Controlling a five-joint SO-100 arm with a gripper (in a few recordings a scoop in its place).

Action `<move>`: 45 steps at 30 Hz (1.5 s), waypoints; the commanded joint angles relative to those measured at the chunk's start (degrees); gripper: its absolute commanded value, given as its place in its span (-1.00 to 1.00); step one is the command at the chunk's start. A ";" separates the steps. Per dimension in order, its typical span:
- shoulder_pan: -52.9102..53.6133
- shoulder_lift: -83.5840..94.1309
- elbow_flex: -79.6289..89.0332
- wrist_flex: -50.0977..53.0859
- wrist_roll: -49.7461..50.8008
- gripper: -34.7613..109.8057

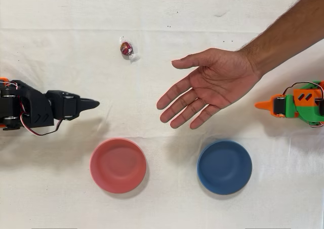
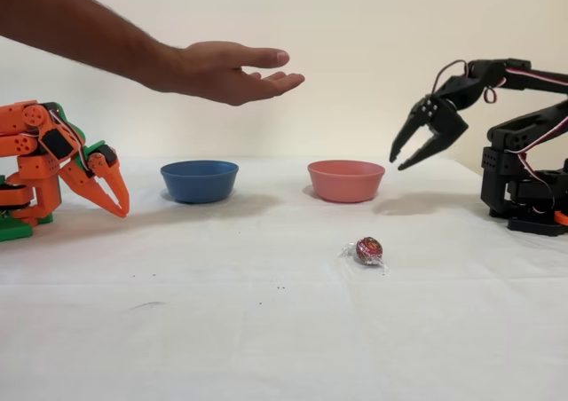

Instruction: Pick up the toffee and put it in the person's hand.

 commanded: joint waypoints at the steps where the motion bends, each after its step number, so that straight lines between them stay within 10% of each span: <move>1: -2.55 -8.00 -10.72 0.53 0.62 -0.38; 45: -20.13 -58.36 -45.79 -2.90 4.83 -0.25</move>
